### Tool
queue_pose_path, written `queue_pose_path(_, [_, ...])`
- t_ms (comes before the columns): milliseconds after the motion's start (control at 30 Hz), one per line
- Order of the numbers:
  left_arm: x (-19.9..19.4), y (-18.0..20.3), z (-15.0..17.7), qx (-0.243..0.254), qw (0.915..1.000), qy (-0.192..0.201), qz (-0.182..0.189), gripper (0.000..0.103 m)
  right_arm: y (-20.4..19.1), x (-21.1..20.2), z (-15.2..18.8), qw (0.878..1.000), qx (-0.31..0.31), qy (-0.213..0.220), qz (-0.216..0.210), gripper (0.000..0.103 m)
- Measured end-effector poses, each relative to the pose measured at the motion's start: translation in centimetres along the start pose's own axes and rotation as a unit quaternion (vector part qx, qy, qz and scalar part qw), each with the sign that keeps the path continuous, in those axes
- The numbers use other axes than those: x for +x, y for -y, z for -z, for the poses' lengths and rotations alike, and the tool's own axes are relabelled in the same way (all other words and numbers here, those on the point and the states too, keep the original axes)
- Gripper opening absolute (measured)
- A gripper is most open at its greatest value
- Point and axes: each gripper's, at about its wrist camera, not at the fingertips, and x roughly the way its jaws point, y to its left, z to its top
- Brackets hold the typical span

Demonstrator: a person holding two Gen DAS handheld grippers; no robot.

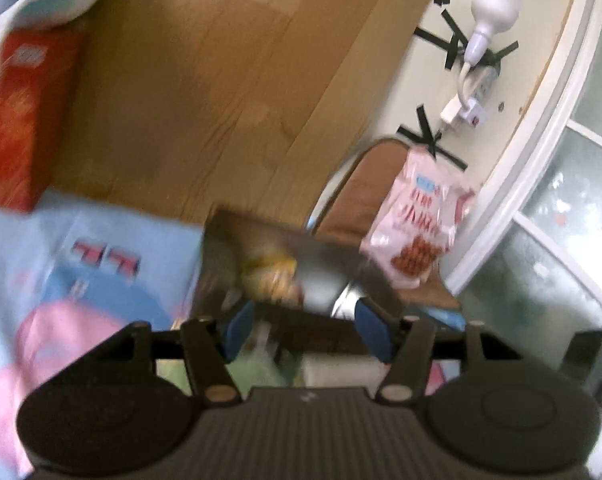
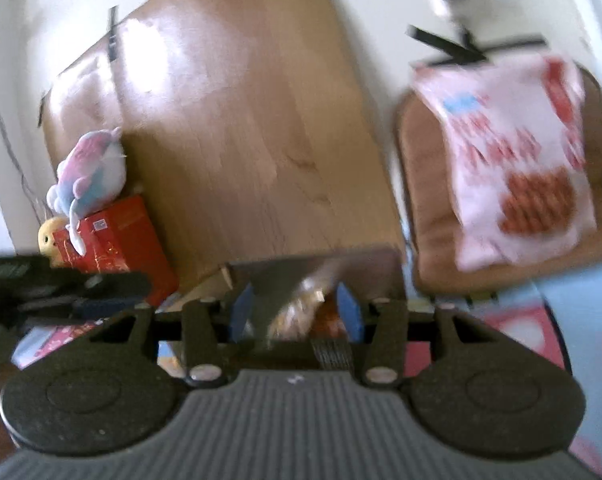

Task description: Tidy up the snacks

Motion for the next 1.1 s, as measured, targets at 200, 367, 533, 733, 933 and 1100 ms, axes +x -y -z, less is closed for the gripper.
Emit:
queue_pose_path(200, [-2.9, -2.1, 4.6, -0.035, 0.9988, -0.03, -0.016, 0.058, 2.8, -0.5, 2.1, 0.993, 0.108, -0.044, 0.026, 0.055])
queue_pose_path(367, [-4.5, -3.3, 6.4, -0.056, 0.9975, -0.037, -0.024, 0.058, 3.1, 2.3, 3.2, 0.979, 0.162, -0.125, -0.027, 0.058])
queue_pose_path(533, [-6.2, -4.0, 6.9, -0.062, 0.9973, -0.026, -0.029, 0.058, 0.7, 1.0, 3.5, 0.984, 0.116, -0.128, -0.048, 0.045])
queue_pose_path(733, [-6.3, -4.6, 7.2, -0.075, 0.9964, -0.029, -0.028, 0.058, -0.4, -1.8, 4.3, 0.982, 0.095, -0.137, -0.085, 0.036])
queue_pose_path(933, [-6.3, -4.4, 7.6, -0.074, 0.9963, -0.038, -0.025, 0.059, -0.9, -4.9, 4.8, 0.98, 0.066, -0.133, -0.133, 0.029])
queue_pose_path(1100, [-6.1, -4.2, 8.1, -0.074, 0.9959, -0.049, -0.017, 0.059, -1.2, -6.6, 5.8, 0.973, 0.054, -0.155, -0.161, 0.027])
